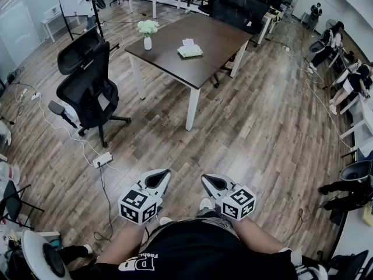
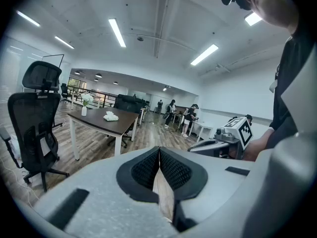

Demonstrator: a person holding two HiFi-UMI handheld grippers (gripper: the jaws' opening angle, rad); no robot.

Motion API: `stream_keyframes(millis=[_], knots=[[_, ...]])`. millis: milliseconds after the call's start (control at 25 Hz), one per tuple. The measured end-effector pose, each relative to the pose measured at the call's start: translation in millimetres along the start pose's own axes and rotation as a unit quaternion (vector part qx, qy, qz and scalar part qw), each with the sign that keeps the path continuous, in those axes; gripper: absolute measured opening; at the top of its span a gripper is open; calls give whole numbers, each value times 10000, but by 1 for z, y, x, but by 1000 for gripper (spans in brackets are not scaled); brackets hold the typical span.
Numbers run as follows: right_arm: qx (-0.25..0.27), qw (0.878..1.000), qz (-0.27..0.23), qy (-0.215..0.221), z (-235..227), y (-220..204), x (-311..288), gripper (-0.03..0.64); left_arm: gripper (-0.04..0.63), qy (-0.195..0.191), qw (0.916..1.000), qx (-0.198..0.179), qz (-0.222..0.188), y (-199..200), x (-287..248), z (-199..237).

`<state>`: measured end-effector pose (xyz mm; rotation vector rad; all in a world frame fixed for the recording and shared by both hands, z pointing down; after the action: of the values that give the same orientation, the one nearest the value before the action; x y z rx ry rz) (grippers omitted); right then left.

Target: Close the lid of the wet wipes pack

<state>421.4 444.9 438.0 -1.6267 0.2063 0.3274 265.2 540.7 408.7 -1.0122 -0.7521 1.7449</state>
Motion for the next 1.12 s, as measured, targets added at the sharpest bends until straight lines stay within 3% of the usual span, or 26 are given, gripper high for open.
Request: stream_keyframes(millis=[680,1120], knots=[[-61,9999,18,-118,41,-3,-19,5,18,-76,9999,11,92,-12,32,24],[-179,9998,-20,-70,2,5,-53,5,18,82,9998,149,140,2,10,53]])
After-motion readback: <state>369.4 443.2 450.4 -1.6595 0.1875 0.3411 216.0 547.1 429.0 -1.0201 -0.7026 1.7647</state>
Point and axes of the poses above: the fingertips, and each gripper's own axes: x backward along the fingers, z to its left, y out of its top, the point moved 5 cm from there along x, backward along the fingers, and after that the axes turned 14 degrees about x, right-handed, at the moved point
